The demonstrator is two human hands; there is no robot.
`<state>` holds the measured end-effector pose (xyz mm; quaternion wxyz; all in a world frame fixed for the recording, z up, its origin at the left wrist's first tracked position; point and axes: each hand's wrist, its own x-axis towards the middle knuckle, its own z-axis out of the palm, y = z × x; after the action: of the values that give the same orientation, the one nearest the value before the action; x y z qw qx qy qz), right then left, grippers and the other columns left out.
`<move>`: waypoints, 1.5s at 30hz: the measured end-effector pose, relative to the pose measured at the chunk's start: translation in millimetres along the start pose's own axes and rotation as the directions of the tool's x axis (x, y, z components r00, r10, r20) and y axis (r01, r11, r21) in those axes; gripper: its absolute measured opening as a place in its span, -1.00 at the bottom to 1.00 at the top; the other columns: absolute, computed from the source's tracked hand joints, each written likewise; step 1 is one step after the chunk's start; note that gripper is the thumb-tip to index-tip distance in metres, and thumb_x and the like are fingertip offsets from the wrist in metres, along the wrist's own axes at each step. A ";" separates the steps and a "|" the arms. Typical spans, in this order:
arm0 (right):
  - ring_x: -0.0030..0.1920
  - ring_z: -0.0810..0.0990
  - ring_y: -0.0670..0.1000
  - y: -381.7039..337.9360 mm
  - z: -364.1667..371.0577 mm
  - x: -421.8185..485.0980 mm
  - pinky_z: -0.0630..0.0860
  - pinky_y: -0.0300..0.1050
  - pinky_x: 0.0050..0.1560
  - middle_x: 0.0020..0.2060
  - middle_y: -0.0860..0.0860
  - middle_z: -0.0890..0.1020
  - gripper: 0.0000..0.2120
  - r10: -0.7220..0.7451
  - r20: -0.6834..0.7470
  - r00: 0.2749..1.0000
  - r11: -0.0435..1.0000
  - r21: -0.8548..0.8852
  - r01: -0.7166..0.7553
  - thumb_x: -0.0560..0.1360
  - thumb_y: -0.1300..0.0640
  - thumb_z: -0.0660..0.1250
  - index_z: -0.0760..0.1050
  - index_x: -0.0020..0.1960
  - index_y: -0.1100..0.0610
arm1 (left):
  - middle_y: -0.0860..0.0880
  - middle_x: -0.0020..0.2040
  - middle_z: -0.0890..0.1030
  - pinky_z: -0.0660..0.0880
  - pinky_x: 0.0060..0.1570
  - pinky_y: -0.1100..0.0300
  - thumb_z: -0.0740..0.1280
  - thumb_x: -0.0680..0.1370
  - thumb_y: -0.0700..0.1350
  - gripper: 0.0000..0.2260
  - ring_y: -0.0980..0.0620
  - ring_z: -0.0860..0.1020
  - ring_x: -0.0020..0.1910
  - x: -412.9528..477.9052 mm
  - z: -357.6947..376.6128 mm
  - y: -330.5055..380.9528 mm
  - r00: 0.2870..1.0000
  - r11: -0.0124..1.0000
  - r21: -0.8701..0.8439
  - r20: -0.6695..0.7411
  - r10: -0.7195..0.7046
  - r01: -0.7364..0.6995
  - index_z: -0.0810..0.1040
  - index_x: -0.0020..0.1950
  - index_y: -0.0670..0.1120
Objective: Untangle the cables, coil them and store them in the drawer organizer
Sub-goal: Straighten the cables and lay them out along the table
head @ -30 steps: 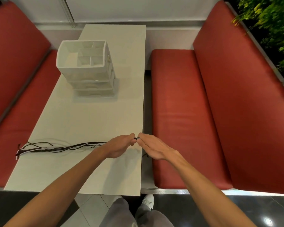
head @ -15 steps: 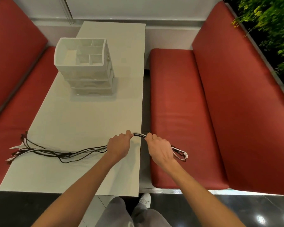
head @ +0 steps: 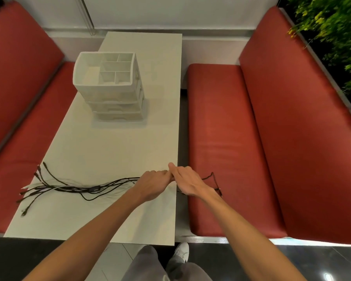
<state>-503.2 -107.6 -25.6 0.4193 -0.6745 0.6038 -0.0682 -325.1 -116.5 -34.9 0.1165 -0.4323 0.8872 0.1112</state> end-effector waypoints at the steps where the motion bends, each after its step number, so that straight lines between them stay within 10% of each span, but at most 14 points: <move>1: 0.08 0.67 0.15 0.1 -0.7 0.8 0.53 0.08 0.17 0.01 0.04 0.77 -0.26 -0.001 -0.005 1.000 1.000 -0.027 0.001 0.74 -0.33 -0.22 0.65 0.04 0.03 | -0.14 0.25 0.63 0.37 -0.16 -0.02 0.00 0.79 0.01 -0.69 -0.27 0.66 0.03 -2.1 -1.5 -0.7 1.000 1.000 -0.012 0.001 0.005 -0.005 0.41 0.41 -0.07; 7: -0.12 0.54 0.16 3.5 -11.4 -1.6 0.44 0.08 -0.06 -0.31 -0.07 0.50 -0.51 -0.146 0.080 0.986 0.940 -0.300 0.163 0.74 -0.21 -0.19 0.45 -0.04 -0.10 | -0.15 0.28 0.65 0.53 0.04 -0.11 -0.04 0.79 0.12 -0.63 -0.27 0.64 0.09 -14.4 -6.6 -4.7 0.997 0.974 -0.225 0.075 -0.002 0.019 0.36 0.43 -0.04; 14: -0.09 0.60 0.13 33.8 -24.2 -12.5 0.56 0.16 -0.04 -0.15 -0.06 0.62 -0.59 -0.169 0.116 0.979 0.902 -0.383 0.201 0.76 -0.24 -0.04 0.39 -0.06 -0.03 | -0.04 -0.06 0.57 0.35 -0.20 0.01 -0.07 0.75 0.18 -0.71 -0.10 0.45 -0.20 -28.0 1.9 -27.8 0.985 0.984 -0.157 0.166 -0.056 0.083 0.28 0.08 0.03; 18: -0.28 0.60 0.14 39.6 -6.3 -20.3 0.32 0.00 -0.39 -0.22 -0.02 0.57 -0.65 -0.367 -0.054 0.928 0.759 -0.594 0.266 0.77 -0.17 0.07 0.43 -0.03 0.01 | -0.09 -0.03 0.64 0.36 -0.25 0.05 -0.05 0.78 0.15 -0.67 -0.09 0.44 -0.24 -24.4 8.2 -14.3 0.986 0.985 -0.070 0.075 -0.150 0.155 0.37 0.19 -0.03; 22: -0.52 0.54 0.05 42.6 13.7 -21.6 0.20 -0.10 -0.59 -0.40 -0.04 0.51 -0.76 -0.192 -0.227 0.955 0.829 -0.558 0.034 0.60 -0.01 0.51 0.52 -0.14 0.05 | -0.13 -0.05 0.64 0.37 -0.25 0.03 -0.05 0.78 0.15 -0.65 -0.15 0.44 -0.27 -10.5 4.4 4.1 0.948 0.940 -0.123 0.019 -0.319 0.318 0.40 0.19 -0.06; 25: -0.45 0.61 0.11 48.6 17.0 -23.0 0.25 -0.05 -0.55 -0.36 -0.03 0.56 -0.78 -0.282 -0.237 0.929 0.762 -0.644 0.067 0.67 -0.06 0.41 0.50 -0.02 0.06 | -0.13 -0.07 0.65 0.40 -0.25 0.00 -0.08 0.77 0.17 -0.63 -0.18 0.45 -0.27 -10.2 5.6 2.9 0.955 0.939 -0.172 0.027 -0.297 0.297 0.36 0.13 -0.05; 28: -0.17 0.66 0.20 48.7 6.5 -23.9 0.41 0.06 -0.26 -0.16 -0.02 0.63 -0.65 -0.321 -0.238 0.917 0.813 -0.565 0.138 0.78 -0.20 -0.01 0.43 0.19 -0.01 | -0.10 -0.06 0.67 0.49 -0.22 -0.05 -0.12 0.76 0.19 -0.66 -0.21 0.51 -0.25 -15.7 8.4 -1.9 0.980 0.966 -0.165 0.007 -0.199 0.198 0.27 0.05 -0.01; 32: 0.22 0.61 0.13 19.4 -0.1 -15.6 0.50 0.12 0.32 0.12 0.00 0.71 -0.51 -0.312 -0.286 0.906 0.923 -0.317 0.218 0.77 -0.16 -0.10 0.56 0.29 -0.02 | -0.09 0.09 0.69 0.32 -0.27 0.02 -0.24 0.71 0.22 -0.49 -0.29 0.63 -0.12 -14.9 9.0 0.0 0.992 0.997 -0.050 -0.104 -0.071 0.066 0.38 0.22 -0.05; 38: -0.24 0.57 0.08 -7.4 5.4 -4.4 0.56 0.12 0.06 -0.36 -0.03 0.55 -0.30 -0.082 0.013 0.997 0.996 0.038 0.081 0.76 -0.25 -0.16 0.52 -0.27 0.06 | 0.04 0.16 0.67 0.35 -0.26 0.06 -0.36 0.66 0.28 -0.36 -0.13 0.65 -0.08 -29.1 -4.1 -3.9 0.983 0.997 -0.083 -0.186 -0.009 -0.006 0.43 0.26 0.06; 45: -0.25 0.46 0.11 14.4 -12.1 -4.7 0.48 0.22 -0.08 -0.30 0.03 0.49 -0.67 -0.231 0.142 0.962 0.962 -0.116 0.248 0.76 -0.04 0.00 0.33 -0.15 -0.02 | -0.02 -0.09 0.56 0.40 -0.17 -0.05 -0.09 0.70 0.26 -0.65 -0.14 0.48 -0.19 -52.1 -0.1 -35.9 0.995 0.949 -0.301 0.005 -0.100 0.097 0.24 0.04 0.01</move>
<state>-522.5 -108.2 -25.3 0.3995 -0.7722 0.4928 -0.0351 -265.4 -99.5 -22.5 0.0503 -0.4894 0.8378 0.2368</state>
